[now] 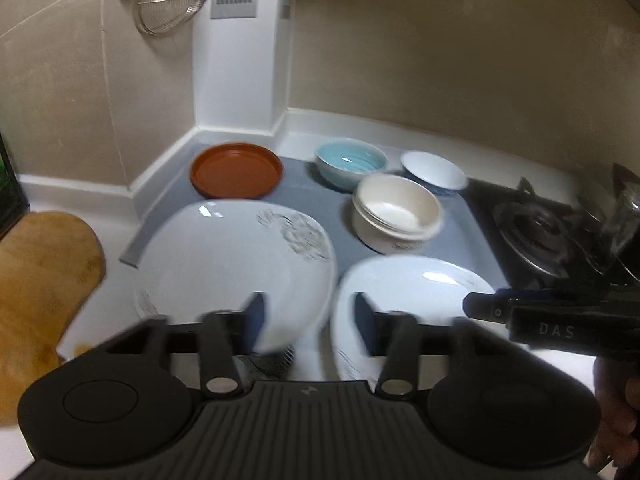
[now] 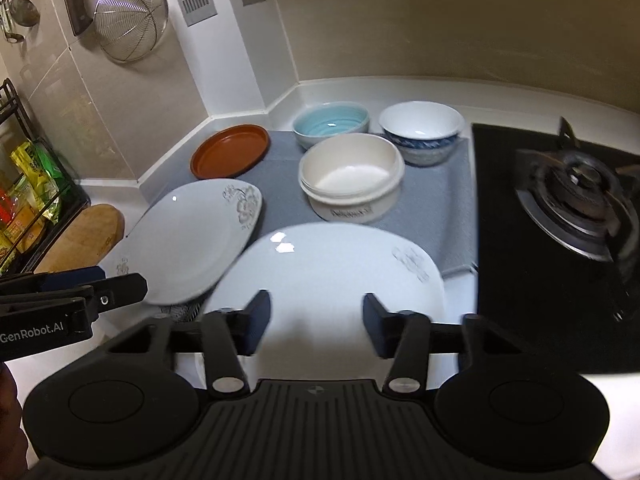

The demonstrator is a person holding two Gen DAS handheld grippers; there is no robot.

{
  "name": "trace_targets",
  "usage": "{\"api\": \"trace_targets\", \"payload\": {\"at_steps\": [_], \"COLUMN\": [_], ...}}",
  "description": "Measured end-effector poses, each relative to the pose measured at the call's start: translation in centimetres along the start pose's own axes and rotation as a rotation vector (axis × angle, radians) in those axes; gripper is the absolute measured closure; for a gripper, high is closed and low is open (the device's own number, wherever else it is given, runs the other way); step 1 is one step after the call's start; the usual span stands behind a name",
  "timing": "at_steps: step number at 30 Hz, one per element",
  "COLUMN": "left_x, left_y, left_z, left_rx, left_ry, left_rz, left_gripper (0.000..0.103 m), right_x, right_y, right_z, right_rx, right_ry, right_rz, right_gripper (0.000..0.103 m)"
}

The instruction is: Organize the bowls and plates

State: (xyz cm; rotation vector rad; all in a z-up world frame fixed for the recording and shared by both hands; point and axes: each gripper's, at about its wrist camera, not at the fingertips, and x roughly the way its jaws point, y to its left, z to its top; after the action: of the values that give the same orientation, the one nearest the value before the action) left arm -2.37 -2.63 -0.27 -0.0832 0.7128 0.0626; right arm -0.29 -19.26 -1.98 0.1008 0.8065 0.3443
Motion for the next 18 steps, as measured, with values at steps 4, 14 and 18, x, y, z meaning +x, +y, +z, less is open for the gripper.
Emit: {"api": "trace_targets", "payload": {"at_steps": [4,14,18], "left_x": [2.0,7.7,8.9], "left_y": [4.2,14.0,15.8], "left_z": [1.2,0.7,0.3], "left_rx": [-0.07,-0.252,-0.295], "left_ry": [-0.003,0.11,0.147], "left_rz": [0.033,0.098,0.073], "left_gripper": [0.085,0.066,0.064], "right_x": [2.7,12.5,15.6], "right_y": [1.9,5.3,5.8], "right_z": [2.4,7.3,8.2], "right_rx": [-0.011,0.004,0.006], "right_ry": [0.006,0.094,0.157], "right_rz": [0.01,-0.037,-0.056], "right_gripper": [0.065,0.058,0.053]}}
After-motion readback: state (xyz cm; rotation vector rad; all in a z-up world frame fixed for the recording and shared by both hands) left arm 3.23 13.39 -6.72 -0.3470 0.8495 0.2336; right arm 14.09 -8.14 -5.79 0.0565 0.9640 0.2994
